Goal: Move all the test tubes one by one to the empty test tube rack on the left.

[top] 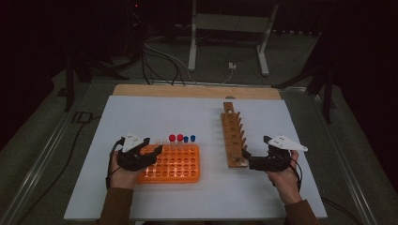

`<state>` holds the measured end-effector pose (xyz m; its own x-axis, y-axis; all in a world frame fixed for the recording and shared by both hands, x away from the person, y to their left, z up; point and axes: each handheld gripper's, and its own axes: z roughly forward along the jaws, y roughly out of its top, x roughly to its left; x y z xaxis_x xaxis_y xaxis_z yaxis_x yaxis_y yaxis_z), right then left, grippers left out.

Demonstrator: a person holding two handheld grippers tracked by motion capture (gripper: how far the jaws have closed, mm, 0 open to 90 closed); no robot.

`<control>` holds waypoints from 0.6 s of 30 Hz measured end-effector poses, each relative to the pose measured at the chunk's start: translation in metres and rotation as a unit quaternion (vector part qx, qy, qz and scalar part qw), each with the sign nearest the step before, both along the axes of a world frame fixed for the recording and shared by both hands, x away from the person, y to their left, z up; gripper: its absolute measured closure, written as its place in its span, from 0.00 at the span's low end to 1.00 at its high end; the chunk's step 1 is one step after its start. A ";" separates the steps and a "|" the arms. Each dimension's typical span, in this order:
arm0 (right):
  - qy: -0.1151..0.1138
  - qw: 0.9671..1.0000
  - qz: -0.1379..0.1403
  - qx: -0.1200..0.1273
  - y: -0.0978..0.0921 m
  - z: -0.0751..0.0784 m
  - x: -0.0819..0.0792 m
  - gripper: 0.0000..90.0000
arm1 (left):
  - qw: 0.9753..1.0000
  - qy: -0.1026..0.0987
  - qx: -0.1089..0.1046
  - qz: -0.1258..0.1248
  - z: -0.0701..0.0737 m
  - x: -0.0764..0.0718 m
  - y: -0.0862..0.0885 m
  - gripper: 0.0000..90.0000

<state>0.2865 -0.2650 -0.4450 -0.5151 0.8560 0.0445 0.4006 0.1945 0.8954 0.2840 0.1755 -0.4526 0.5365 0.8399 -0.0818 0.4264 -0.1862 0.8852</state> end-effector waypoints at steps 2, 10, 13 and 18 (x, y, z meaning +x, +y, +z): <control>-0.003 1.000 -0.001 -0.002 -0.001 0.000 -0.001 0.00 | 1.000 -0.019 -0.014 0.001 0.006 -0.006 0.004 0.36; -0.021 1.000 0.003 0.009 -0.007 -0.001 -0.007 0.00 | 0.996 -0.072 -0.033 0.034 0.017 -0.021 0.021 0.14; -0.030 0.999 -0.001 0.015 -0.011 -0.002 -0.011 0.00 | 0.995 -0.076 -0.032 0.048 0.017 -0.023 0.026 0.03; -0.044 0.998 -0.006 0.035 -0.022 -0.004 -0.018 0.00 | 0.993 -0.089 -0.033 0.065 0.016 -0.027 0.035 0.01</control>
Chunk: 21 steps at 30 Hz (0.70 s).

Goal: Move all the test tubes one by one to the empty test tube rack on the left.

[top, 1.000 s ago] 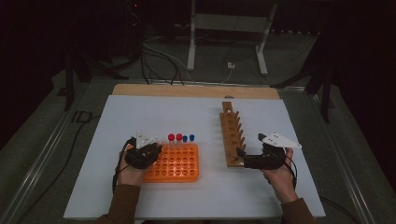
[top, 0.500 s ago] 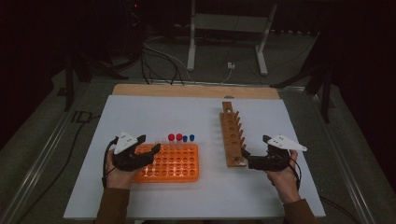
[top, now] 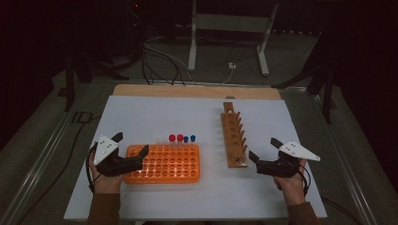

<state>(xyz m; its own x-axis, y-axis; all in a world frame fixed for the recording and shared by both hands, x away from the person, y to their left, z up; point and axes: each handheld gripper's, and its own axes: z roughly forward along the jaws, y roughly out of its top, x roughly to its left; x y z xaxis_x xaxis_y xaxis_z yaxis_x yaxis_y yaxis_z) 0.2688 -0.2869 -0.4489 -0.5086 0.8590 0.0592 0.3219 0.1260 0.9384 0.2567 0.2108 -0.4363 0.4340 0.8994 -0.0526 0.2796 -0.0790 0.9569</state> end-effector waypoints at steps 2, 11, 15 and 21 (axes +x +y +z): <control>-0.007 1.000 -0.001 0.000 -0.003 -0.001 -0.002 0.00 | 1.000 -0.003 -0.003 0.006 -0.001 -0.002 0.004 0.01; -0.014 1.000 -0.003 0.005 -0.014 -0.004 -0.008 0.00 | 0.999 -0.015 -0.010 0.029 -0.004 -0.008 0.015 0.01; -0.013 1.000 -0.005 0.006 -0.015 -0.007 -0.010 0.00 | 0.999 -0.019 -0.015 0.027 -0.003 -0.009 0.016 0.01; -0.015 1.000 -0.006 -0.001 -0.015 -0.008 -0.011 0.00 | 0.999 -0.018 -0.027 0.031 -0.005 -0.008 0.018 0.01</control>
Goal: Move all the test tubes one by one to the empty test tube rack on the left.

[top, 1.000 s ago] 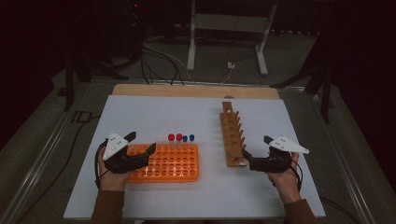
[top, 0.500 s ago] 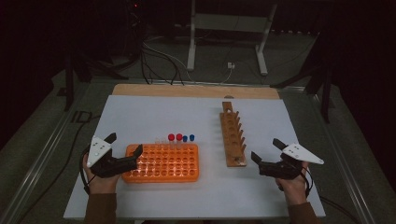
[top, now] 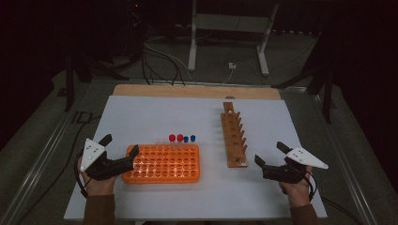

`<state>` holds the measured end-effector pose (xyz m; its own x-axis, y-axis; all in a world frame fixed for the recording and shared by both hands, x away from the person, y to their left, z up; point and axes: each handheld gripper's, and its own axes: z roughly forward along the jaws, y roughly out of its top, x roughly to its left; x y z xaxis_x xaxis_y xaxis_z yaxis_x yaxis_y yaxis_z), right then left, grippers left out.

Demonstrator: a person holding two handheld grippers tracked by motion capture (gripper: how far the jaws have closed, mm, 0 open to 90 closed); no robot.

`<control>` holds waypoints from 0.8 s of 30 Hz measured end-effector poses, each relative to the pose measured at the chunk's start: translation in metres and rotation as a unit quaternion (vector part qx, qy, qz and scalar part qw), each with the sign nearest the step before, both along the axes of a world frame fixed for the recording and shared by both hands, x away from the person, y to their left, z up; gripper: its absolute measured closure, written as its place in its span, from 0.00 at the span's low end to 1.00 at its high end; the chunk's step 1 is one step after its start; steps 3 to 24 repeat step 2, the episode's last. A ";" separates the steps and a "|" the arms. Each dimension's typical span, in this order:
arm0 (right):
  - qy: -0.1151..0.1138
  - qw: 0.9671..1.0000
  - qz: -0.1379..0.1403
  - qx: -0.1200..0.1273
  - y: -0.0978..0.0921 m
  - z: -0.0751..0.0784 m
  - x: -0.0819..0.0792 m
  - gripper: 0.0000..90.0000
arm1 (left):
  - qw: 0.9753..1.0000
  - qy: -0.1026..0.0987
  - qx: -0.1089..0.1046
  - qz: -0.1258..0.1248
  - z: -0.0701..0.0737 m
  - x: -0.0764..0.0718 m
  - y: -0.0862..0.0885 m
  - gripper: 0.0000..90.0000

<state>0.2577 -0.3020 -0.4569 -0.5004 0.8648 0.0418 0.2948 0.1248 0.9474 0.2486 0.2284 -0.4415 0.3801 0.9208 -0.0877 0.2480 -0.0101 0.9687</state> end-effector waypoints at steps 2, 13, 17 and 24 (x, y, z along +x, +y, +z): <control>0.003 1.000 -0.003 0.001 -0.001 -0.001 0.001 0.00 | 1.000 0.003 0.000 0.001 -0.002 0.001 0.000 0.01; 0.003 1.000 -0.003 0.001 -0.001 -0.001 0.001 0.00 | 1.000 0.003 0.000 0.001 -0.002 0.001 0.000 0.01; 0.003 1.000 -0.003 0.001 -0.001 -0.001 0.001 0.00 | 1.000 0.003 0.000 0.001 -0.002 0.001 0.000 0.01; 0.003 1.000 -0.003 0.001 -0.001 -0.001 0.001 0.00 | 1.000 0.003 0.000 0.001 -0.002 0.001 0.000 0.01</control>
